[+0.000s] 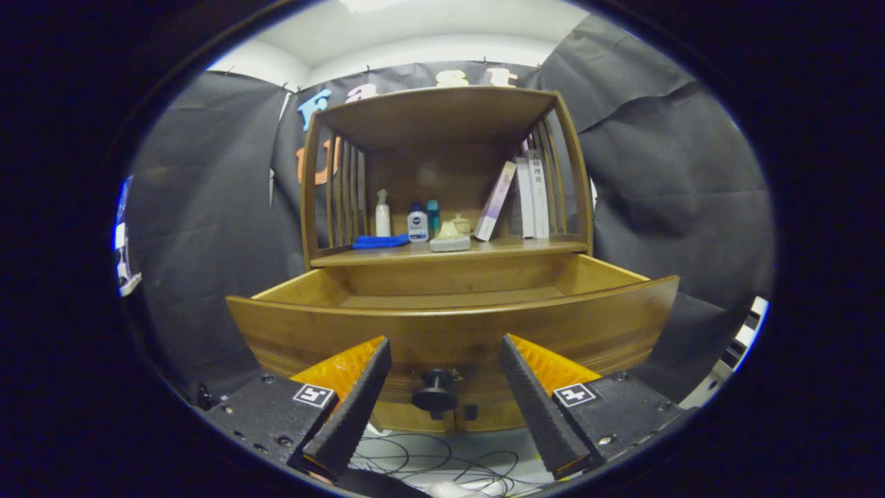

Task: Pull open the drawer, take out the items inside it, and place them on the countertop above the cabinet.

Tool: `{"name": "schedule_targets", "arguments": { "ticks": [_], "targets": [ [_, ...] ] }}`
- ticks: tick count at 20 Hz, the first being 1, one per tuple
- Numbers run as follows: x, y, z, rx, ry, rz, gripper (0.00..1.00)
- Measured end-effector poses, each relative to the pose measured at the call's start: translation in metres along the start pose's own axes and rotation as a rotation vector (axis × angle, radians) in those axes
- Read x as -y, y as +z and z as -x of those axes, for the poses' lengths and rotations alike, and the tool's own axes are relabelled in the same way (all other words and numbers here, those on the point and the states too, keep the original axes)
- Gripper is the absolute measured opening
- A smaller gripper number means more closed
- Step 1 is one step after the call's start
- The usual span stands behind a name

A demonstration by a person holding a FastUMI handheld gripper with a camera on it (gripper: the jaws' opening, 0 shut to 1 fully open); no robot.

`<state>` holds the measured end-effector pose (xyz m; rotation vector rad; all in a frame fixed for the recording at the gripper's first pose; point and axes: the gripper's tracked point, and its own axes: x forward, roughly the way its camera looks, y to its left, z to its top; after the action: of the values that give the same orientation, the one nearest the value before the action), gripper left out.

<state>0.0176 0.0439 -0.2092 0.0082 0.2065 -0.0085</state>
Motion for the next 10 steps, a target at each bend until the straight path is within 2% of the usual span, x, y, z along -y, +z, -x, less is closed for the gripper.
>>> {"name": "schedule_targets", "arguments": {
  "ticks": [7, 10],
  "targets": [
    [0.001, -0.005, -0.021, -0.038, -0.032, -0.031, 1.0],
    [0.002, -0.008, -0.022, -0.042, -0.062, 0.006, 1.0]
  ]
}}
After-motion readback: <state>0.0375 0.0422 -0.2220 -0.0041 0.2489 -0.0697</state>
